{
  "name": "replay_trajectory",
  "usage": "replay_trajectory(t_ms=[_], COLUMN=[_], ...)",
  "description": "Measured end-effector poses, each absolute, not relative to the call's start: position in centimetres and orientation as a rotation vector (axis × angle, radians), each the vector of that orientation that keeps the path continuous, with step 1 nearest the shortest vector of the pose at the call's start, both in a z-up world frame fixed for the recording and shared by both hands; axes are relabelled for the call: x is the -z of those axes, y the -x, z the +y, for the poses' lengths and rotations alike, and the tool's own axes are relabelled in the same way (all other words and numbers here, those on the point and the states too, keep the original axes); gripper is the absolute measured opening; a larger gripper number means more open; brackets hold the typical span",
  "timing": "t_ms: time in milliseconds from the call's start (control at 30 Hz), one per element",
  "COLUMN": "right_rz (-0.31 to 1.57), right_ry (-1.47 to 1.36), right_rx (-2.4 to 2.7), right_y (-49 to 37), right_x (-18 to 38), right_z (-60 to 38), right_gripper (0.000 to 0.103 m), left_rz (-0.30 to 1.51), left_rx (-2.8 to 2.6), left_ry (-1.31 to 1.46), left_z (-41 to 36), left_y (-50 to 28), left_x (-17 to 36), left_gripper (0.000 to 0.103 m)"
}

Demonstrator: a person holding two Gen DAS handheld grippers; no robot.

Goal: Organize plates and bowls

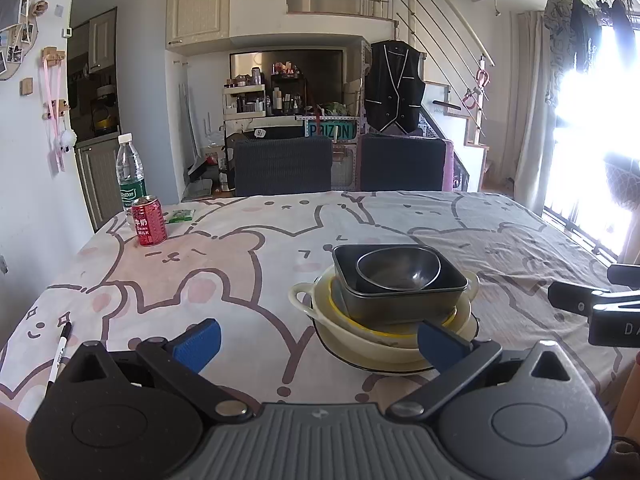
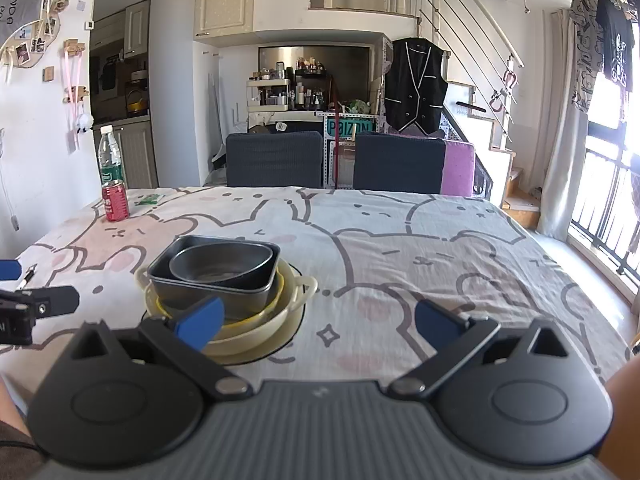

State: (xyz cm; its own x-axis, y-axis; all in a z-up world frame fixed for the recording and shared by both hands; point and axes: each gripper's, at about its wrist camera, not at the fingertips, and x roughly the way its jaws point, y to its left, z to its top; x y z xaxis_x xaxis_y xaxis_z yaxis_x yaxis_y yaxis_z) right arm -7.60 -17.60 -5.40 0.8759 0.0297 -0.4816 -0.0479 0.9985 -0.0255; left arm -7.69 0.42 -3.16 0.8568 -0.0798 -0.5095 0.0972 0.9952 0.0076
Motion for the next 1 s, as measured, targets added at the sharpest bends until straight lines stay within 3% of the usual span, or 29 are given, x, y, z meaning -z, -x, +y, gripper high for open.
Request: replay_trajectory(t_ms=[1000], right_rz=[0.512], right_ry=[0.031], right_rx=[-0.047], right_y=[7.83], right_x=[5.54], right_z=[-17.34], right_gripper=[0.103], left_rz=[0.538], left_rx=[0.097], left_ry=[-0.03], left_z=[0.45], left_y=[7.54], left_x=[3.34], left_gripper=[0.103])
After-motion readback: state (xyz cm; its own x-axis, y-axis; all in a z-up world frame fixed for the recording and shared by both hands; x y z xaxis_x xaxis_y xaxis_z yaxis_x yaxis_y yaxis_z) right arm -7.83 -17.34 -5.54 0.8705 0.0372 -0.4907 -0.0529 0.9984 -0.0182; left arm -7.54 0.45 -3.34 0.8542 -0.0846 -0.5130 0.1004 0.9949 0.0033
